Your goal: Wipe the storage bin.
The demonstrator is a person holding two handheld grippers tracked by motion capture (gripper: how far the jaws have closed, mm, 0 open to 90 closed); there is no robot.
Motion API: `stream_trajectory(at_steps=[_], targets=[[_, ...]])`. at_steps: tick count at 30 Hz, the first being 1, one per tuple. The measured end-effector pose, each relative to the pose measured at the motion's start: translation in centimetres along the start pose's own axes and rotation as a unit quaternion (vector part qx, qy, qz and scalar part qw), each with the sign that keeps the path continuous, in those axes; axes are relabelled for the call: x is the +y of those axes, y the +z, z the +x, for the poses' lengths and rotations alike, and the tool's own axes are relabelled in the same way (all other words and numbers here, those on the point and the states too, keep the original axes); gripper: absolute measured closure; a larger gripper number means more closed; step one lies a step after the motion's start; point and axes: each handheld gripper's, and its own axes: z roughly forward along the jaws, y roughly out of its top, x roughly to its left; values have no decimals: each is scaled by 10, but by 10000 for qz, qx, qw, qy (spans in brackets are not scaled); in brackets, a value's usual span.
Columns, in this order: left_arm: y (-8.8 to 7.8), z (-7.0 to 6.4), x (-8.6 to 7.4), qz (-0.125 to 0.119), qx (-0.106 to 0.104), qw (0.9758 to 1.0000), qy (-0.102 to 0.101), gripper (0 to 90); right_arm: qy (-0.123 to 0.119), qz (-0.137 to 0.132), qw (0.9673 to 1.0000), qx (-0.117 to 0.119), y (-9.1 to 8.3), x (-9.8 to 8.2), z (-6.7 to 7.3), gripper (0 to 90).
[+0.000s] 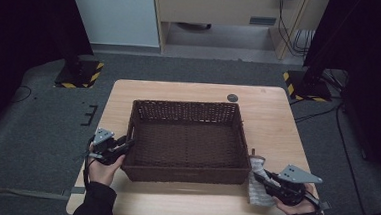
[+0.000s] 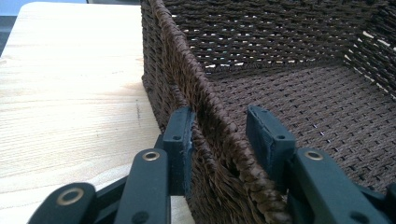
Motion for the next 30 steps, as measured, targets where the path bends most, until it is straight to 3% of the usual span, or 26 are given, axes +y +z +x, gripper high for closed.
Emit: stream_trajectory(at_steps=[3, 9, 12, 15, 22, 26, 30], targets=[[0, -1, 0, -1, 18, 10000, 24, 608, -36, 18, 10000, 60, -3, -2, 6, 740], [0, 0, 0, 14, 19, 10000, 44, 608, -6, 501, 9987, 82, 14, -14, 8, 741], [0, 0, 0, 14, 19, 10000, 39, 607, 44, 852, 9963, 51, 27, -21, 7, 741], [0, 0, 0, 19, 19, 10000, 42, 605, 126, 1000, 9949, 77, 34, -25, 6, 740], [0, 1, 0, 13, 56, 10000, 12, 559, 242, 867, 9959, -24, 28, -21, -1, 740], [0, 1, 0, 18, 66, 10000, 18, 546, 368, 588, 9969, -383, 13, -14, -11, 740], [0, 1, 0, 16, 81, 10000, 34, 534, 511, 492, 9939, -842, -2, -13, -24, 740]])
